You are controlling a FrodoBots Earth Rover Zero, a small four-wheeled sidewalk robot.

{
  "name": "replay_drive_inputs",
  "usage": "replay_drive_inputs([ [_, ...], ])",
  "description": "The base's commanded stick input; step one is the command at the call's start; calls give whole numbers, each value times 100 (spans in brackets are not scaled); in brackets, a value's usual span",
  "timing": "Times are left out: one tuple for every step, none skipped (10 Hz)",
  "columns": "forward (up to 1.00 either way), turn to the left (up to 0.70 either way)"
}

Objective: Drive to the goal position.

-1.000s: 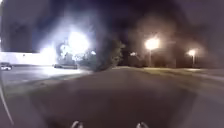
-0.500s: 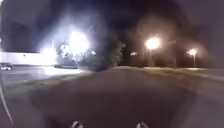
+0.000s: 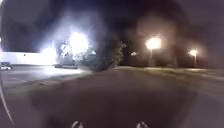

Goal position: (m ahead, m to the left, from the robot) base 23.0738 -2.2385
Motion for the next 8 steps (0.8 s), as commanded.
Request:
replay_drive_inputs([
  [50,0],
  [50,0],
  [50,0],
  [50,0],
  [50,0],
  [50,0],
  [50,0],
  [50,0],
])
